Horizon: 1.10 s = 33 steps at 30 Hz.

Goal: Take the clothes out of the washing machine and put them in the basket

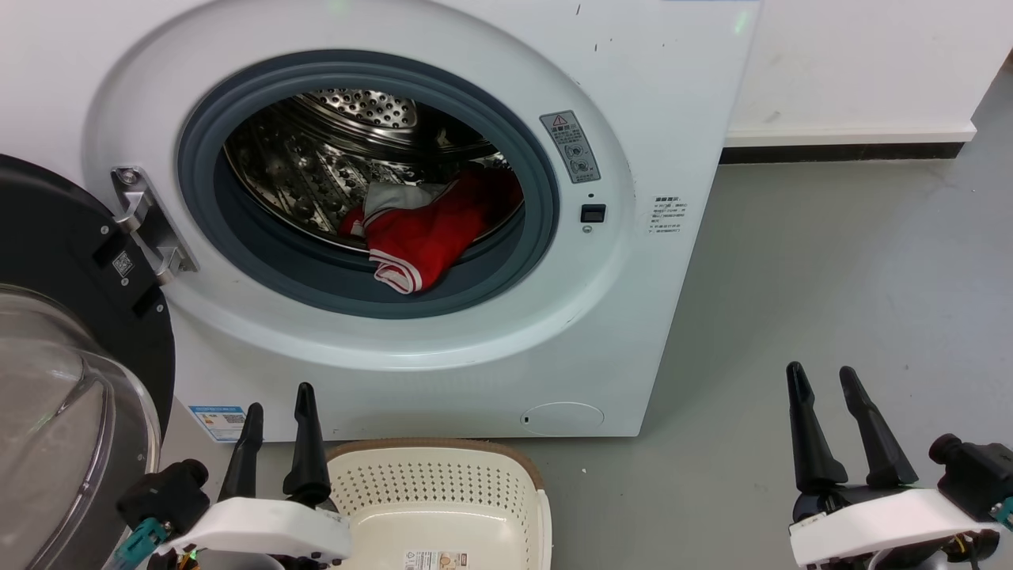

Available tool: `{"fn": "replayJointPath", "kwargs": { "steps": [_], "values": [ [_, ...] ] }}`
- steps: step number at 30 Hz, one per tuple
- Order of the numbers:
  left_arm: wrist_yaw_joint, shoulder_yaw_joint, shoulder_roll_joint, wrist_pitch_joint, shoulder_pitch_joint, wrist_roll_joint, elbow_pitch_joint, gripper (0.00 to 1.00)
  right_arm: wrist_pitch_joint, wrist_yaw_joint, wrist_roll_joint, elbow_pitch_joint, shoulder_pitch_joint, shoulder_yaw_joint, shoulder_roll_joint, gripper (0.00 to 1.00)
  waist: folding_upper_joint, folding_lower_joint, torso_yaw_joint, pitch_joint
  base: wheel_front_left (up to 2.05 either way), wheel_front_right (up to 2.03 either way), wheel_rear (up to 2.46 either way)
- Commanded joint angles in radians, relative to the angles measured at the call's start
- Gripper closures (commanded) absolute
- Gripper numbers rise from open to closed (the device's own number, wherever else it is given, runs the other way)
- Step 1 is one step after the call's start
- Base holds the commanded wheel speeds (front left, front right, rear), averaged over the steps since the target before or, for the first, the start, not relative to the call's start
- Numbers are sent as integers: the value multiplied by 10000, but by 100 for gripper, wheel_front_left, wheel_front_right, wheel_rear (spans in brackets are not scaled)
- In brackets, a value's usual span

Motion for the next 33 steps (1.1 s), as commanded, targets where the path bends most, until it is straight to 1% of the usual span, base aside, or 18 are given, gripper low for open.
{"fn": "replayJointPath", "kwargs": {
  "steps": [1,15,33],
  "values": [
    [74,-39,26,-124,5,433,-153,0,-134,0,-434,-221,62,56,-30,0,0,0,-7,2,0,0,0],
    [235,-184,29,-451,225,1800,-271,0,-461,-1,-1762,-507,296,100,-30,0,0,0,-11,40,0,0,0],
    [291,-255,33,-832,478,3383,-412,0,-872,-1,-3360,-818,577,221,-28,0,0,0,-4,67,0,0,0]
  ]
}}
